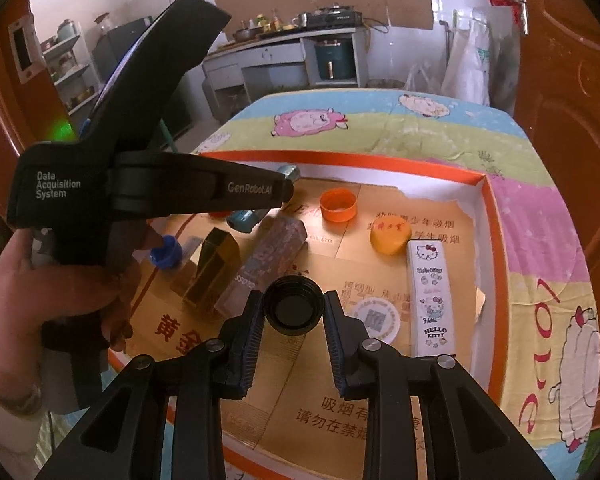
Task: Organize rigid objects
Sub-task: 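Lower the teal tube into the tray and open the left gripper while the right gripper releases the black cap, then withdraw both open grippers up and away from the tray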
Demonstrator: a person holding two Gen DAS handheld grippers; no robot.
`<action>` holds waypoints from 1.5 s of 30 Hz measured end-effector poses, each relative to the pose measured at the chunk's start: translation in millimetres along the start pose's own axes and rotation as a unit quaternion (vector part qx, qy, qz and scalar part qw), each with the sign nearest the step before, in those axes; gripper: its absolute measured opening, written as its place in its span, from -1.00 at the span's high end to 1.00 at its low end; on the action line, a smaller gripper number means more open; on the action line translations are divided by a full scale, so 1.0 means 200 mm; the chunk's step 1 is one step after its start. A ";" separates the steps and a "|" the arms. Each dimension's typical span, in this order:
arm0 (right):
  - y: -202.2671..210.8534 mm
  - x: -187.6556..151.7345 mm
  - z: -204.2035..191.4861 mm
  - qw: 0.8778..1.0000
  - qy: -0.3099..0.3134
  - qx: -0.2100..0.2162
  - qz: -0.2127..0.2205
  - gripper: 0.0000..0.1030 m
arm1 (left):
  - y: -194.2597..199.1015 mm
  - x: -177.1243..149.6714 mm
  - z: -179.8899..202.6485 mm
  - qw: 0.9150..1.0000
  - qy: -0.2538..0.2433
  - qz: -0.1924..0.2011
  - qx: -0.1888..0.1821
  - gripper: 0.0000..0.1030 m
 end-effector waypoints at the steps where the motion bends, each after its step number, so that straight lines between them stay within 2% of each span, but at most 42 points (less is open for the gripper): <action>1: 0.00 0.00 0.00 1.000 0.000 0.001 -0.001 0.41 | -0.01 0.00 0.00 1.000 0.000 0.000 0.001 0.55; 10: -0.04 -0.01 -0.01 1.000 0.009 0.000 -0.009 0.41 | -0.05 -0.02 -0.01 1.000 0.009 -0.008 0.001 0.55; 27: -0.09 -0.04 -0.01 0.999 0.031 -0.024 -0.024 0.39 | -0.05 -0.03 -0.01 1.000 0.003 0.006 -0.001 0.55; 28: -0.08 -0.04 -0.01 0.999 0.031 -0.023 -0.024 0.35 | -0.05 -0.03 -0.02 1.000 0.004 0.007 -0.003 0.54; 32: -0.07 -0.04 -0.02 0.999 0.034 -0.026 -0.022 -0.19 | -0.02 -0.03 -0.02 1.000 0.004 0.009 -0.020 0.46; 34: -0.06 -0.04 -0.02 0.999 0.037 -0.029 -0.021 -0.20 | 0.01 -0.03 -0.02 1.000 0.000 0.014 -0.021 0.19; 36: -0.06 -0.04 -0.02 0.999 0.039 -0.030 -0.019 -0.20 | 0.05 -0.04 -0.03 0.999 0.000 0.023 -0.023 0.05; 45: 0.03 -0.04 -0.06 0.999 0.044 -0.026 -0.004 -0.20 | 0.22 -0.08 -0.04 0.998 -0.002 0.052 -0.041 0.04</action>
Point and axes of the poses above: each gripper's, at about its wrist camera, not at the fingertips, and y roughly against the way its jaws point, z to its right, x to its top, the point moved 5 cm from there along -y, roughly the way its jaws point, and after that the axes turned 2 degrees about -x, right-handed, at the moved point
